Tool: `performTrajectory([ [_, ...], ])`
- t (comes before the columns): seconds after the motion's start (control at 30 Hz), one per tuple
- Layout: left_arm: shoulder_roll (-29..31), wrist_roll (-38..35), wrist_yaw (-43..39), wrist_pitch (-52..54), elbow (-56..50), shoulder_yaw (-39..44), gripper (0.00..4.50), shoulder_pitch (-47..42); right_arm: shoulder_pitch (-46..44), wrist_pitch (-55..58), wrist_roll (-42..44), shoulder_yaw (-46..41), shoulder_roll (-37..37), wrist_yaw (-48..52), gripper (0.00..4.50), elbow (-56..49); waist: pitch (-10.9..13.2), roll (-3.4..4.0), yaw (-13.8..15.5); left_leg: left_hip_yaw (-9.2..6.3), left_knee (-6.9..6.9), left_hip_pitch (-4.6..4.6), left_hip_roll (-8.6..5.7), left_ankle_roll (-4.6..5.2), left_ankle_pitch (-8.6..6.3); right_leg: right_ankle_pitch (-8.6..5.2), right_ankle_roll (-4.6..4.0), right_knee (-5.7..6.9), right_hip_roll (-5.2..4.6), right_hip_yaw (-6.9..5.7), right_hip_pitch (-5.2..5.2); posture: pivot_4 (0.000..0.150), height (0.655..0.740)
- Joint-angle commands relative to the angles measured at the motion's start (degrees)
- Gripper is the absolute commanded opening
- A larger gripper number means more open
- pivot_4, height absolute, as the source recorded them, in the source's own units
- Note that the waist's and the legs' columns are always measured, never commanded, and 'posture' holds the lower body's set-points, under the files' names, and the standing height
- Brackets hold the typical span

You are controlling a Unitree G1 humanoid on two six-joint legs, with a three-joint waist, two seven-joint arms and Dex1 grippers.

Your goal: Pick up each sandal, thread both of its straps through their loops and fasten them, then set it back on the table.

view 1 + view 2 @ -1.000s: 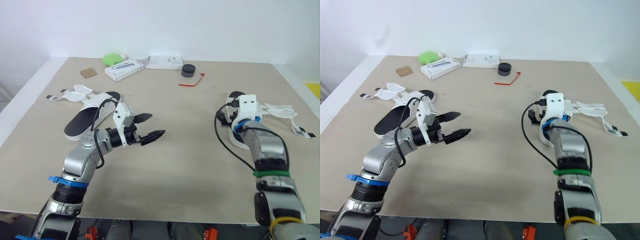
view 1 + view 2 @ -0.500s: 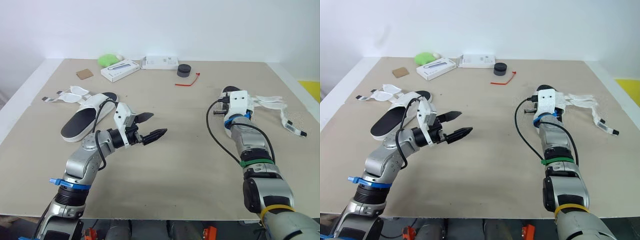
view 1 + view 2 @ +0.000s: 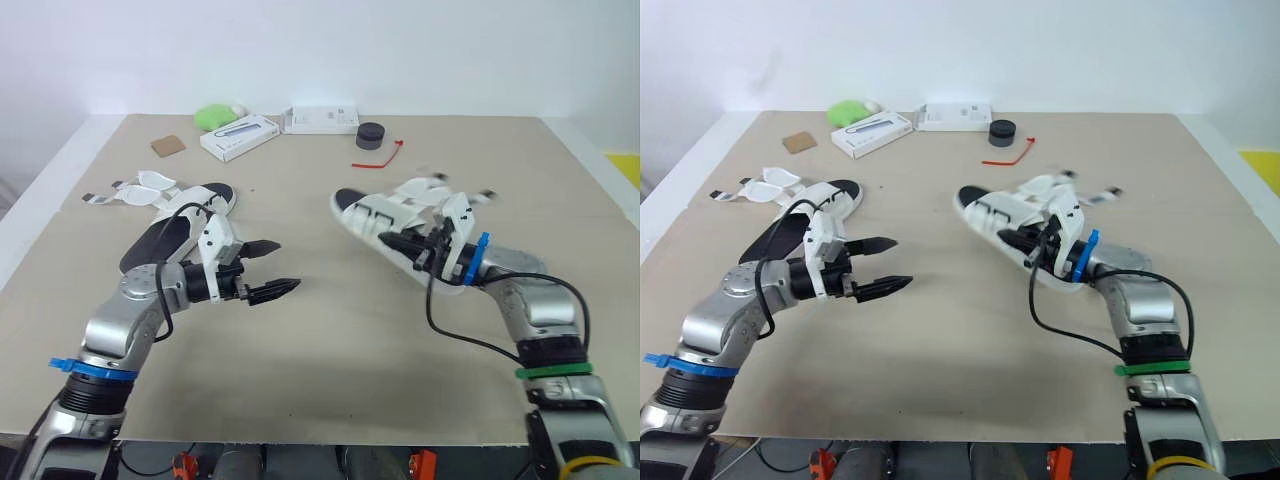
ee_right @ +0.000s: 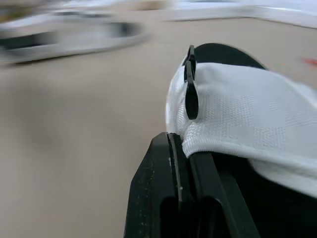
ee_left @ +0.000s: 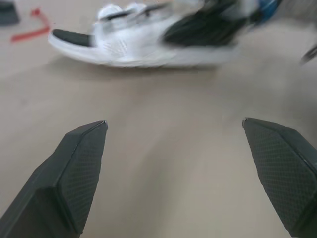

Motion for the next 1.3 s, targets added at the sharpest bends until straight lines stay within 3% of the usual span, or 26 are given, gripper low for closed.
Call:
performTrajectory([
  [0.03, 1.2, -1.0, -3.0, -0.8, -0.3, 1.4, 4.50, -2.6, -0.5, 0.1, 0.3, 3.2, -3.2, 8.5, 0.04, -4.5, 0.0, -0.08, 0.2, 0.00, 0.04, 0.00, 0.00, -0.01, 0.00, 0.00, 0.00, 0.00, -0.01, 0.00, 0.00, 0.150, 0.7400],
  [0.37, 1.3, -6.0, -7.9, 4.9, -2.1, 0.5, 4.50, -4.8, -3.3, -8.0, -7.1, 15.4, -4.8, 24.1, 0.04, -2.0, 0.1, -0.17, 0.2, 0.03, 0.13, 0.00, 0.06, -0.04, -0.03, 0.02, -0.02, 0.01, 0.02, -0.03, -0.02, 0.150, 0.7400],
  [0.43, 1.0, -5.1, -8.1, 4.3, -1.1, 0.0, 4.25, -4.7, -4.3, -8.7, -7.9, 15.9, -3.7, 24.4, 0.01, -0.2, 0.1, -0.17, 0.2, 0.03, 0.13, 0.01, 0.06, -0.05, -0.03, 0.02, -0.02, 0.01, 0.02, -0.04, -0.01, 0.150, 0.7400],
  [0.5, 0.7, -4.5, -9.2, 3.0, 1.1, 0.1, 3.39, -4.5, -4.6, -9.0, -8.2, 15.9, -3.0, 24.8, 0.00, 0.6, 0.1, -0.18, 0.2, 0.03, 0.13, 0.01, 0.06, -0.05, -0.03, 0.02, -0.01, 0.01, 0.02, -0.04, 0.00, 0.150, 0.7400],
  [0.57, 1.4, -3.7, -11.5, 2.0, 2.5, -0.6, 2.91, -4.2, -4.5, -9.1, -8.3, 15.8, -2.7, 25.2, 0.00, 0.6, 0.1, -0.18, 0.2, 0.03, 0.14, 0.02, 0.06, -0.05, -0.03, 0.03, -0.02, 0.01, 0.02, -0.04, 0.00, 0.150, 0.7400],
  [0.6, 1.7, -3.2, -12.5, 1.5, 3.0, -1.0, 2.29, -4.2, -4.4, -9.2, -8.4, 15.7, -2.6, 25.4, 0.00, 0.6, 0.1, -0.17, 0.2, 0.03, 0.14, 0.03, 0.07, -0.05, -0.03, 0.03, -0.03, 0.02, 0.03, -0.04, -0.01, 0.150, 0.7400],
  [0.7, 2.0, -2.8, -15.0, 1.3, 4.3, -2.0, 1.17, -4.6, -4.1, -8.9, -8.2, 15.4, -2.9, 25.9, 0.00, 0.0, 0.1, -0.18, 0.2, 0.03, 0.14, 0.03, 0.06, -0.05, -0.03, 0.03, -0.03, 0.03, 0.03, -0.04, 0.00, 0.150, 0.7400],
  [0.73, 1.9, -2.0, -15.7, 0.5, 5.2, -2.6, 0.58, -5.0, -4.0, -8.6, -8.0, 15.3, -3.1, 26.1, 0.00, -0.3, 0.1, -0.18, 0.2, 0.03, 0.14, 0.03, 0.06, -0.05, -0.03, 0.03, -0.03, 0.03, 0.03, -0.04, 0.00, 0.150, 0.7400],
  [0.83, 1.3, 3.2, -16.9, -4.9, 9.7, -5.5, 0.08, -6.9, -3.0, -7.8, -7.2, 15.1, -3.9, 26.9, 0.00, -2.4, 0.1, -0.17, 0.3, 0.03, 0.14, 0.03, 0.06, -0.05, -0.03, 0.02, -0.03, 0.04, 0.03, -0.05, 0.00, 0.150, 0.7400],
  [1.0, 0.7, 7.6, -20.7, -11.1, 13.6, -8.8, 0.08, -9.9, 2.3, -6.8, -4.2, 14.1, -7.0, 29.0, 0.00, -11.0, 0.1, -0.18, 0.5, 0.01, 0.14, -0.02, 0.04, -0.09, -0.06, -0.02, -0.01, 0.03, 0.02, -0.05, 0.00, 0.150, 0.7400],
  [1.17, -0.3, 12.7, -21.8, -17.8, 19.1, -11.2, 0.08, -11.2, 2.6, -6.3, -4.4, 13.7, -6.5, 26.6, 0.00, -11.0, 0.1, -0.18, 0.4, 0.01, 0.19, -0.01, 0.04, -0.11, -0.07, -0.01, -0.01, 0.05, 0.02, -0.05, -0.01, 0.150, 0.7400],
  [1.3, -1.7, 12.7, -22.2, -18.2, 17.6, -11.8, 0.08, -9.1, 1.4, -6.2, -5.0, 13.7, -5.0, 24.9, 0.00, -9.4, 0.1, -0.18, 0.4, 0.01, 0.23, -0.01, 0.06, -0.11, -0.07, 0.01, -0.01, 0.06, 0.02, -0.05, 0.00, 0.150, 0.7400],
])
